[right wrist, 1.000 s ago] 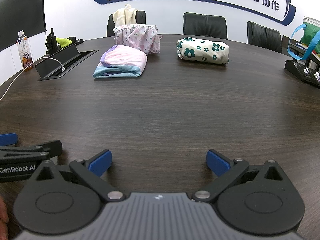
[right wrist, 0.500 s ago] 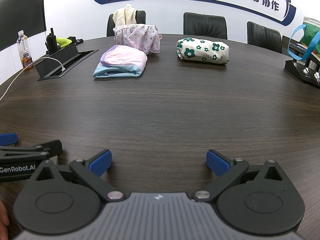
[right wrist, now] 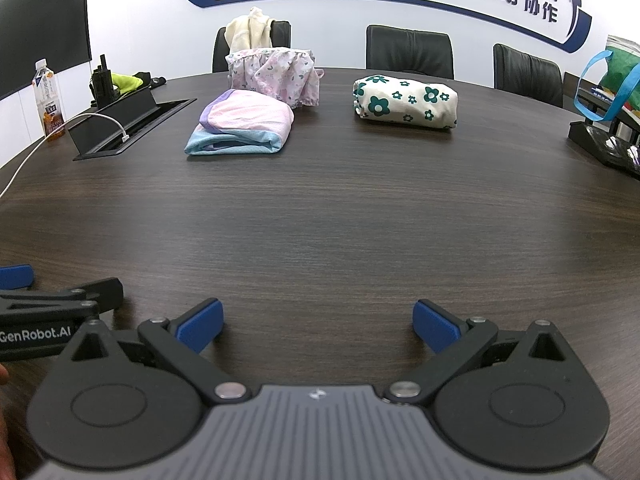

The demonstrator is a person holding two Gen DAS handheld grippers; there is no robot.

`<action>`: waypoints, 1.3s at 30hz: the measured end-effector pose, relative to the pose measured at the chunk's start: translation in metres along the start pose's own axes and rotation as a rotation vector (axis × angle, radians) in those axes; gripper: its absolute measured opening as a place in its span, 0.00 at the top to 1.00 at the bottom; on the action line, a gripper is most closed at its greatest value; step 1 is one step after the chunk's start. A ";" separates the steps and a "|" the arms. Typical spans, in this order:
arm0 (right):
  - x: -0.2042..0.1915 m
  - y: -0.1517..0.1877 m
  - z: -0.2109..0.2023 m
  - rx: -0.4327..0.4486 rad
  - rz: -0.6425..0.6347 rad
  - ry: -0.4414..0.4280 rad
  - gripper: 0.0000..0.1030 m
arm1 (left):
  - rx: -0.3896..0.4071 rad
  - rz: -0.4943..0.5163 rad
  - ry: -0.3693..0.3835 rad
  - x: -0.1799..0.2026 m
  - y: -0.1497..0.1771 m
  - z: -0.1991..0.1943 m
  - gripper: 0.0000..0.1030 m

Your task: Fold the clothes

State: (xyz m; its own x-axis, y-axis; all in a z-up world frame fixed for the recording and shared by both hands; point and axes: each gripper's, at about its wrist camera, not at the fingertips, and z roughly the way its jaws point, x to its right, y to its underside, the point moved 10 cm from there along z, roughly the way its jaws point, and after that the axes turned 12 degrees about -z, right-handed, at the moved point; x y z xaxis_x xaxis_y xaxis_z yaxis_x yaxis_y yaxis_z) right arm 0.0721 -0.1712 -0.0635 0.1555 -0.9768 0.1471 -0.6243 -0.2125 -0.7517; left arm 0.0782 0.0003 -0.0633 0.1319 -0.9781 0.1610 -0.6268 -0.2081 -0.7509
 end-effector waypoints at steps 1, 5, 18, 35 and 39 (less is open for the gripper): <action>0.000 0.000 0.000 0.000 -0.001 -0.001 0.00 | 0.002 -0.007 0.006 -0.001 0.000 0.000 0.00; -0.001 0.000 0.000 0.000 -0.005 -0.002 0.00 | 0.005 -0.026 0.031 -0.002 -0.003 -0.001 0.00; 0.002 -0.015 -0.008 0.056 -0.013 -0.016 0.00 | 0.013 -0.020 0.078 0.003 -0.017 -0.004 0.08; -0.043 -0.194 0.121 0.142 -0.197 -0.256 0.22 | 0.061 -0.081 -0.002 -0.022 -0.194 0.097 0.18; -0.076 -0.207 0.155 0.120 -0.356 -0.169 0.33 | 0.044 -0.150 0.005 -0.034 -0.203 0.106 0.18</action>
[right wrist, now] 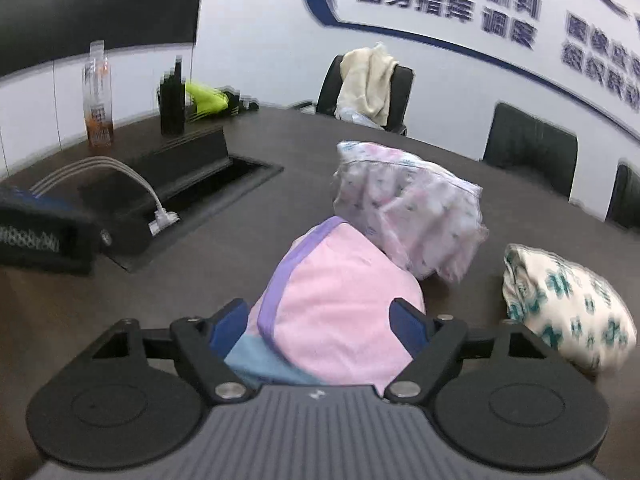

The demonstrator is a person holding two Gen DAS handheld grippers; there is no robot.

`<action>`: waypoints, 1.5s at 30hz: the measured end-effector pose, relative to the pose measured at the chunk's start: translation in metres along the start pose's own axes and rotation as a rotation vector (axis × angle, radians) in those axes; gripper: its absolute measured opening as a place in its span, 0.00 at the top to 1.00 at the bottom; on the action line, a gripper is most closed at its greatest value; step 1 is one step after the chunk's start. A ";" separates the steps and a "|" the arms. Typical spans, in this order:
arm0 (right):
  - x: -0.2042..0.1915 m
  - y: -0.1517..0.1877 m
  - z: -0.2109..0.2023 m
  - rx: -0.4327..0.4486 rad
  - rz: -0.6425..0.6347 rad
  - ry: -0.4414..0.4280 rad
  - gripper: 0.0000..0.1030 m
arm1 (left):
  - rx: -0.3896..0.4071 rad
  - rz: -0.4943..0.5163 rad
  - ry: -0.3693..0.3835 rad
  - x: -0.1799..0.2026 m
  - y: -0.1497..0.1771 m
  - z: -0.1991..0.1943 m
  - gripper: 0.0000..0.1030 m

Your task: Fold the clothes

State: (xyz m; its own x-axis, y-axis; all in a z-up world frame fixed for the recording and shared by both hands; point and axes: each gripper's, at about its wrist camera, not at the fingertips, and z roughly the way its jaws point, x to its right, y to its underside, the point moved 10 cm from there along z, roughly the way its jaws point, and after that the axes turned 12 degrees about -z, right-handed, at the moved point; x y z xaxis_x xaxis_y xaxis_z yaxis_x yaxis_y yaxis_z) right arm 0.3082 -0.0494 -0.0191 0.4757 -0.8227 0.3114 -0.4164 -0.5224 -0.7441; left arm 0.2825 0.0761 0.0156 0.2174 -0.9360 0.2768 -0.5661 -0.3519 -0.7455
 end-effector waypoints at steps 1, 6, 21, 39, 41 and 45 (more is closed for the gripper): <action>0.000 0.001 0.007 -0.026 0.004 -0.003 0.62 | -0.005 0.002 0.001 0.001 -0.001 0.001 0.18; 0.034 -0.009 -0.026 0.047 0.177 -0.043 0.99 | 0.011 0.048 0.037 0.013 0.002 0.005 0.17; 0.058 -0.077 -0.227 0.456 0.255 -0.104 0.99 | 0.135 0.009 0.503 0.103 0.035 -0.104 0.16; -0.053 0.142 -0.363 0.246 0.480 -0.181 0.89 | -0.075 -0.013 0.546 -0.015 0.182 -0.227 0.51; -0.043 0.160 -0.374 0.245 0.474 -0.146 0.57 | -0.095 0.011 0.519 -0.023 0.192 -0.230 0.50; -0.022 0.163 -0.377 0.268 0.343 -0.032 0.35 | -0.094 0.080 0.493 -0.010 0.215 -0.244 0.47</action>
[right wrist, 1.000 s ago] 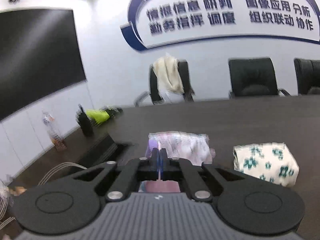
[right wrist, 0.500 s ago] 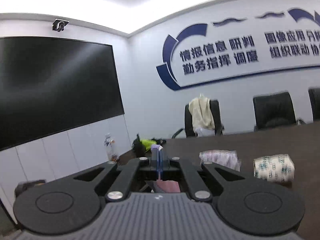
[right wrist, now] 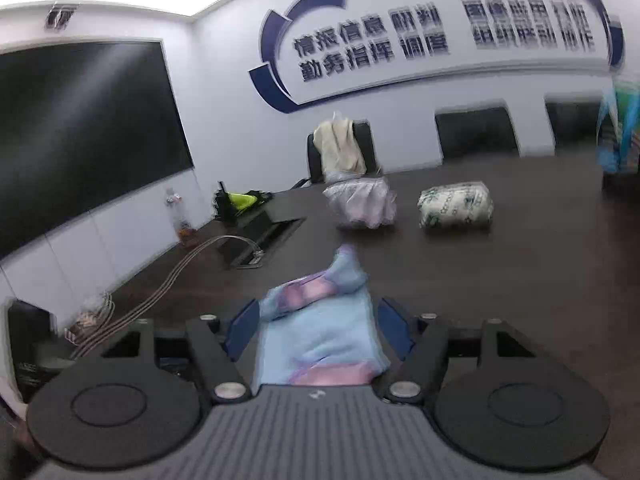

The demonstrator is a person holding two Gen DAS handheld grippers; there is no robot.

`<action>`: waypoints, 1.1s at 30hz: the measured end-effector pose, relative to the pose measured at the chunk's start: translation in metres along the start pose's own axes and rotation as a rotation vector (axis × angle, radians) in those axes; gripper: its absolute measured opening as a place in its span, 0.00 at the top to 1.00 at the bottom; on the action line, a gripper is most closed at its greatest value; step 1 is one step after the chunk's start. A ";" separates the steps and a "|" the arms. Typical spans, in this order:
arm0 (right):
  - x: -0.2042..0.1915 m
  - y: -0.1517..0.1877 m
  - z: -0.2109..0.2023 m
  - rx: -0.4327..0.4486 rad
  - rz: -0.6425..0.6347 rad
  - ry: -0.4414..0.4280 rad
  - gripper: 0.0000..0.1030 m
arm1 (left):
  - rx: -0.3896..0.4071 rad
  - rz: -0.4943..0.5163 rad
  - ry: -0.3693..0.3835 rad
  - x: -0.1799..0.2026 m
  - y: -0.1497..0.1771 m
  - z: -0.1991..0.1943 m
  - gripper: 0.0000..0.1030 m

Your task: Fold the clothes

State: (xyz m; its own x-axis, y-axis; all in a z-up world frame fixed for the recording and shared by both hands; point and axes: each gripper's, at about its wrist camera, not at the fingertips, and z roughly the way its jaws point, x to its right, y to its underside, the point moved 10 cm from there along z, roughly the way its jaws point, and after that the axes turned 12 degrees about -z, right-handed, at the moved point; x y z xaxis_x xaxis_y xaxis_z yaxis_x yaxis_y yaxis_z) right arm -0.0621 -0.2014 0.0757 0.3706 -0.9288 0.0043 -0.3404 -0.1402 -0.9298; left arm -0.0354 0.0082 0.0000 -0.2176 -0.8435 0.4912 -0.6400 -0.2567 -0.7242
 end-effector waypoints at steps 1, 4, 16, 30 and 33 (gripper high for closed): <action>-0.003 0.001 0.014 -0.030 -0.061 -0.001 0.35 | -0.007 0.017 -0.019 0.005 0.005 0.003 0.47; -0.028 0.023 0.064 -0.173 -0.181 -0.066 0.35 | -0.016 0.046 -0.055 0.013 0.021 0.008 0.48; -0.012 0.084 0.122 -0.370 -0.220 -0.015 0.97 | -0.070 0.167 -0.127 0.035 0.054 0.047 0.48; -0.015 0.076 0.111 -0.322 -0.262 -0.119 0.53 | -0.084 0.161 -0.117 0.026 0.057 0.042 0.80; -0.014 0.076 0.105 -0.316 -0.252 -0.123 0.74 | -0.067 0.175 -0.116 0.026 0.059 0.032 0.80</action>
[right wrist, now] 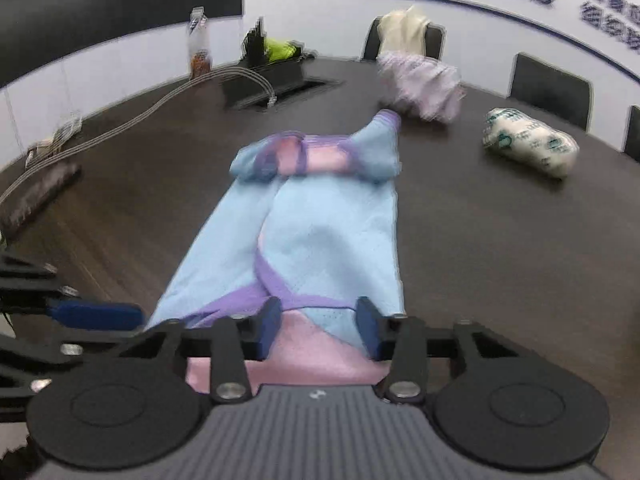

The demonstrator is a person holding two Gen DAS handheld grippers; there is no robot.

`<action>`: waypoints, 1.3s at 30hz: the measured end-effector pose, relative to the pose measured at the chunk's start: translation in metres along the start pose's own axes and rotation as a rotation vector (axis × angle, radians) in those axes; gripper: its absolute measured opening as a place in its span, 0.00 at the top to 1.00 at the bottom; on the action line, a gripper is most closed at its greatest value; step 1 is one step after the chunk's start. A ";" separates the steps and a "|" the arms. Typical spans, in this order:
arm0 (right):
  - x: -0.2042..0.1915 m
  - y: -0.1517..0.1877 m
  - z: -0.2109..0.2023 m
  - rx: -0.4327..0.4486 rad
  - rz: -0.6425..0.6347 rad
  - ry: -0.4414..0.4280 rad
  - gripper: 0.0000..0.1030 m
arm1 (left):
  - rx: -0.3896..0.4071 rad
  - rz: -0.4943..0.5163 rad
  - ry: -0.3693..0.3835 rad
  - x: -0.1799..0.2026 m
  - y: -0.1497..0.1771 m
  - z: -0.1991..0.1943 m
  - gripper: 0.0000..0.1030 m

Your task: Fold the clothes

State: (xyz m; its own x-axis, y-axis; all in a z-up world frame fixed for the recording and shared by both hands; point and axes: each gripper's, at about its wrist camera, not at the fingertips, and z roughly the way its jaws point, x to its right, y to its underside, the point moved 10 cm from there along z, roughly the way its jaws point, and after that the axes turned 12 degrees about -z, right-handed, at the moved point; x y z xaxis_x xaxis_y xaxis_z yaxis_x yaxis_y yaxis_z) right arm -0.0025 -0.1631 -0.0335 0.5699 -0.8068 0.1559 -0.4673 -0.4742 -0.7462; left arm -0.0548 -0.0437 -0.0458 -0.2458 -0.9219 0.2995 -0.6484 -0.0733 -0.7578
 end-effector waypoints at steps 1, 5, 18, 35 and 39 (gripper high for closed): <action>0.001 0.002 -0.004 0.000 0.007 0.003 0.81 | 0.003 -0.007 0.001 -0.002 0.000 -0.002 0.80; 0.003 0.012 -0.019 -0.002 0.033 0.014 0.95 | 0.014 -0.047 0.008 -0.008 -0.007 -0.005 0.80; 0.010 0.084 -0.103 -0.012 0.222 0.121 0.68 | -0.056 0.167 0.071 0.056 0.003 0.015 0.59; -0.007 0.049 -0.045 -0.046 -0.117 0.048 0.96 | -0.029 0.198 -0.084 0.022 0.006 0.008 0.99; 0.012 0.046 -0.068 0.018 0.076 0.079 0.96 | 0.072 0.101 -0.143 -0.018 -0.021 -0.012 1.00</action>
State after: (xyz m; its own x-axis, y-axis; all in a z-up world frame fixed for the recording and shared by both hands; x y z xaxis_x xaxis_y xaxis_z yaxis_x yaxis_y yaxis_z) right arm -0.0627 -0.2185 -0.0219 0.4779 -0.8657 0.1489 -0.4944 -0.4052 -0.7690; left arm -0.0453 -0.0207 -0.0279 -0.1988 -0.9702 0.1386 -0.5708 -0.0003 -0.8211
